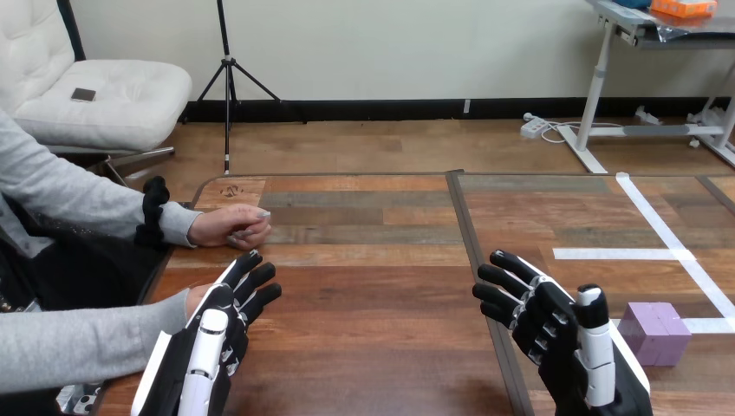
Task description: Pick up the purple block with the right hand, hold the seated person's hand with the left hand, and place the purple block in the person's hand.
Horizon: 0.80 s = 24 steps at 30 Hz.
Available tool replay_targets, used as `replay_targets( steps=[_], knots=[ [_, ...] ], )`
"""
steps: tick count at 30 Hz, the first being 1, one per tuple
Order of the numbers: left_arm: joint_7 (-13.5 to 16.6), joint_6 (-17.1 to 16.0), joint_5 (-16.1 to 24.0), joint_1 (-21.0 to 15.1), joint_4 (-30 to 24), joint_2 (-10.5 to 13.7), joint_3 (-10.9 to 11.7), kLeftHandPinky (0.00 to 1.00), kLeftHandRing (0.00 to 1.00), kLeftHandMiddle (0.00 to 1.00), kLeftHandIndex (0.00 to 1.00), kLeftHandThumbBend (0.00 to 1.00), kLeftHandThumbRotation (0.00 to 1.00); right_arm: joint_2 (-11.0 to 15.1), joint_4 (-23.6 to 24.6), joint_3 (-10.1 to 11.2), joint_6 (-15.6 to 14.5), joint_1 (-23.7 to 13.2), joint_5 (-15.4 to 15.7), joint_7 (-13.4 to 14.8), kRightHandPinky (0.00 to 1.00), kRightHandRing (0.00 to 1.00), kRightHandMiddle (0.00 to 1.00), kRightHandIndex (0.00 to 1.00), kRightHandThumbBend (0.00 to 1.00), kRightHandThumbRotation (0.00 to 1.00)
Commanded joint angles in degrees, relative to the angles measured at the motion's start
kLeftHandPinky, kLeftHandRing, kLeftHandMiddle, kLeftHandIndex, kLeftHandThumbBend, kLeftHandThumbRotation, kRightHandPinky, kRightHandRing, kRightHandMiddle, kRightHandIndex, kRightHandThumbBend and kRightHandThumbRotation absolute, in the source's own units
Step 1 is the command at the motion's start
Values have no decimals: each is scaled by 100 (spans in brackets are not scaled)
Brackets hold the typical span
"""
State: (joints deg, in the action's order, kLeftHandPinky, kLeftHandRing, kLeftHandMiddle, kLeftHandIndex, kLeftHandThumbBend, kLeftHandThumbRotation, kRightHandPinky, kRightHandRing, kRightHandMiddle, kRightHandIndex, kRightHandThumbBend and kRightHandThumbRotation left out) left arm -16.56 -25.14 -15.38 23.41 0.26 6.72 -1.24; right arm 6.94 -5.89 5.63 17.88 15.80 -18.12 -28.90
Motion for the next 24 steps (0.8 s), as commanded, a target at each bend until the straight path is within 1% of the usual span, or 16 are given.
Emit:
replay_targets(
  steps=[1, 2, 4, 5, 6, 10, 13, 16, 22, 24],
  knots=[
    [-49, 1, -88, -285, -275, -138, -14, 96, 88, 89, 90, 41, 100, 116, -104, 81, 310, -601, 133, 41, 90, 86, 87, 87, 91, 99],
    [-43, 17, -86, -282, -285, -144, -20, 96, 88, 89, 90, 41, 100, 130, -216, 116, 469, -694, 200, 67, 90, 87, 87, 87, 91, 99],
    [-37, 35, -86, -280, -293, -148, -25, 96, 88, 89, 90, 41, 100, 141, -360, 153, 667, -800, 275, 97, 89, 87, 87, 87, 92, 96],
    [-35, 46, -87, -278, -301, -152, -30, 96, 87, 89, 90, 41, 100, 169, -454, 188, 803, -892, 365, 163, 89, 87, 87, 87, 92, 96],
    [-34, 52, -88, -276, -305, -154, -33, 96, 87, 89, 90, 41, 100, 190, -514, 207, 888, -949, 423, 209, 86, 86, 87, 87, 94, 92],
    [-43, 49, -95, -285, -298, -162, -40, 97, 87, 89, 90, 41, 100, 311, -738, 278, 1120, -1173, 630, 351, 82, 85, 87, 87, 96, 88],
    [-39, 59, -93, -290, -295, -163, -42, 97, 87, 89, 90, 41, 100, 410, -1019, 364, 1343, -1390, 730, 416, 80, 85, 87, 87, 98, 85],
    [-38, 68, -84, -298, -297, -157, -40, 97, 87, 89, 91, 40, 100, 533, -1229, 435, 1416, -1583, 741, 418, 79, 85, 87, 87, 99, 84],
    [-43, 35, -74, -333, -267, -157, -27, 98, 88, 89, 91, 39, 100, 753, -1563, 554, 1497, -1901, 610, 334, 79, 85, 88, 88, 100, 83],
    [-46, 39, -64, -341, -269, -146, -25, 98, 88, 89, 91, 38, 100, 838, -1650, 594, 1484, -2007, 516, 257, 79, 86, 88, 89, 100, 81]
  ],
)
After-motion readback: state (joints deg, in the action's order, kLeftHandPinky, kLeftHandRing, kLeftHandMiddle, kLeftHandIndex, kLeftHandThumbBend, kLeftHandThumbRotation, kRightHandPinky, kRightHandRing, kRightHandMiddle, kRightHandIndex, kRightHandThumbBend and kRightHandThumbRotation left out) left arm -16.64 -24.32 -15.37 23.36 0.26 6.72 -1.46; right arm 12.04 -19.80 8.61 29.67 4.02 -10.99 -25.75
